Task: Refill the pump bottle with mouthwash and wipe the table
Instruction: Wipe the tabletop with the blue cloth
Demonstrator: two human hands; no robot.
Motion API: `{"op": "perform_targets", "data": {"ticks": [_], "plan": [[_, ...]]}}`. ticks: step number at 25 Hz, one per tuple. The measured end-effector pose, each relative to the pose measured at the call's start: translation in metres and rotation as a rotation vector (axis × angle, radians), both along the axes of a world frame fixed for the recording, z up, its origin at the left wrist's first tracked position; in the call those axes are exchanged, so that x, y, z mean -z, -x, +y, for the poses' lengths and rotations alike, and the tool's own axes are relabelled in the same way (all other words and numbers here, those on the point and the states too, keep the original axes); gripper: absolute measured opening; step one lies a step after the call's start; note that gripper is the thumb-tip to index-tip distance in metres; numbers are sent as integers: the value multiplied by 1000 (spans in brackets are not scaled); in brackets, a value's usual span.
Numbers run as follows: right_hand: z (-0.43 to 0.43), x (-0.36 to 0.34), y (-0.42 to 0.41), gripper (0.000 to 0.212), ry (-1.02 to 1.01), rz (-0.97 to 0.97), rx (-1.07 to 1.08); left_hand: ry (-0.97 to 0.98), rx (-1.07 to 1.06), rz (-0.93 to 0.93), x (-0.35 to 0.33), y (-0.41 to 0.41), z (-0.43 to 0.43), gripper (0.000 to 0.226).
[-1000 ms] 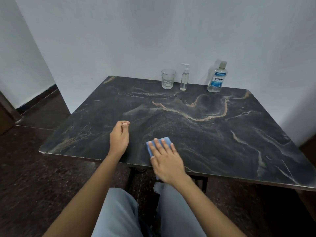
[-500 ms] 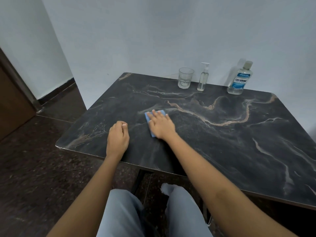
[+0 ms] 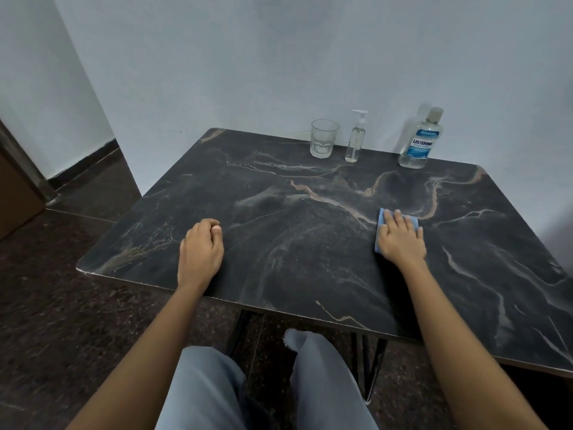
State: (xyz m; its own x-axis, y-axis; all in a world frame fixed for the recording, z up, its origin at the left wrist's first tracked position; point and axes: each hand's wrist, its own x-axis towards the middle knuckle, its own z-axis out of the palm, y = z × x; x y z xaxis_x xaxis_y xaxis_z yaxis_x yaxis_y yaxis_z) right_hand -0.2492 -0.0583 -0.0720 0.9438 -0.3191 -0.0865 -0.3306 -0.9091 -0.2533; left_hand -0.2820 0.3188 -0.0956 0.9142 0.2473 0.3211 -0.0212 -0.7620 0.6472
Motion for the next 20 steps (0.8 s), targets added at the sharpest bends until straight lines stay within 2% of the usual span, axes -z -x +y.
{"op": "perform_targets", "data": {"ticks": [2,4,6,10,13,16,20], "plan": [[15,2,33,55,20,27,24,43,-8,0,0,0,0,28],[45,3,69,55,56,44,-51,74,-8,0,0,-1,0,28],[86,3,102,56,85,24,-226,82,-6,-5,0,0,1,28],[170,5,129,75,73,-45,-661,181,-23,-22,-3,1,1,27],[222,6,101,62,31,-71,-861,291,-44,-43,-8,-5,11,27],[264,10,49,52,0,-96,-937,134,-40,-22,-5,-18,39,28],[286,13,-30,52,-14,-81,-831,-101,-97,66,4,-28,49,29]]}}
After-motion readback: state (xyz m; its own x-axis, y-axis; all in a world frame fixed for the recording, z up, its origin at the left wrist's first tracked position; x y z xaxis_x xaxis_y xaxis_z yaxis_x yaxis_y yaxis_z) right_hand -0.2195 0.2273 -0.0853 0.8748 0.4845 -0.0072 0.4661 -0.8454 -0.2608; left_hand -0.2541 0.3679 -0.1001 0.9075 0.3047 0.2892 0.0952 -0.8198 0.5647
